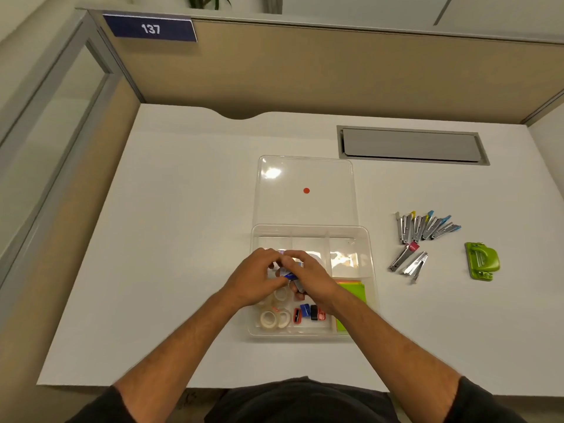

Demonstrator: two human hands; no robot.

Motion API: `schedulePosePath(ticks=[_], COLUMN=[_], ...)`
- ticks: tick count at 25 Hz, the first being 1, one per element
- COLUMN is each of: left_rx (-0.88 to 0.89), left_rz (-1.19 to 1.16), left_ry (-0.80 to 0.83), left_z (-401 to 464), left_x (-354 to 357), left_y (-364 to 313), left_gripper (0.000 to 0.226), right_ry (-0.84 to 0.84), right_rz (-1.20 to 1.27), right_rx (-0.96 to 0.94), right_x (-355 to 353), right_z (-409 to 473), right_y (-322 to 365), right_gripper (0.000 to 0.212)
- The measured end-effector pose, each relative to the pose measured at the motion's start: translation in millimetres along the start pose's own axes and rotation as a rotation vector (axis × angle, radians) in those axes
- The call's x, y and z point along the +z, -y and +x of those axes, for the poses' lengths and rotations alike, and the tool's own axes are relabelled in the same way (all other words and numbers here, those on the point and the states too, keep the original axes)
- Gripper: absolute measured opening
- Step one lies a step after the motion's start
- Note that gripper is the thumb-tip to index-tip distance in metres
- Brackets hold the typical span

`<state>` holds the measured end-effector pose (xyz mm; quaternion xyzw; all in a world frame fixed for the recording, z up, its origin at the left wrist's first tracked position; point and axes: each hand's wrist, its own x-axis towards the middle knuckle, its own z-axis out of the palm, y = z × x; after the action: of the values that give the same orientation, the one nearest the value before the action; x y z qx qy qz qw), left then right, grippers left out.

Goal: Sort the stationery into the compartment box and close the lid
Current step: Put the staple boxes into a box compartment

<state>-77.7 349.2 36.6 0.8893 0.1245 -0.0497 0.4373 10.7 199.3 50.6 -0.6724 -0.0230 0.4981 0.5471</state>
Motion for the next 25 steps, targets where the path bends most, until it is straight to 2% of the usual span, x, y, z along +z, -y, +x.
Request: schedulePosePath(ticks=[3,7,10,12,16,20,25], left_rx=[0.022,-0.01,-0.051,-0.083,-0.094,-0.095,-0.101], left_rz=[0.042,0.358,0.533,0.616,0.697,0.639,0.413], left_ry=[-0.024,-0.138,-0.073,-0.037,0.011,0.014,-0.132], left_z=[1,17,28,34,36,34,15], left_x=[-3,-11,-9,-6,0,1,-8], left_y=[6,24,27,28,33,35,32], left_gripper=[0.032,0.046,0.056,0.064,0.046,0.044,0.045], right_ry=[-0.02,-0.14,-0.159,-0.151,-0.101,-0.11,-0.165], right_rz=[-0.048,0.046,0.212,0.211,0.104,0.088,-0.143], right_rx=[-0.006,0.054,0.095,0.089,0.039,-0.016,-0.134], right_x=[-1,-12,-21,-22,-20,-18,-10], right_z=[0,-1,-3,-2,3,10,22], right_y=[1,4,3,5,5,6,16], right_gripper=[0.048,0.036,0.032,0.035,0.045,0.043,0.043])
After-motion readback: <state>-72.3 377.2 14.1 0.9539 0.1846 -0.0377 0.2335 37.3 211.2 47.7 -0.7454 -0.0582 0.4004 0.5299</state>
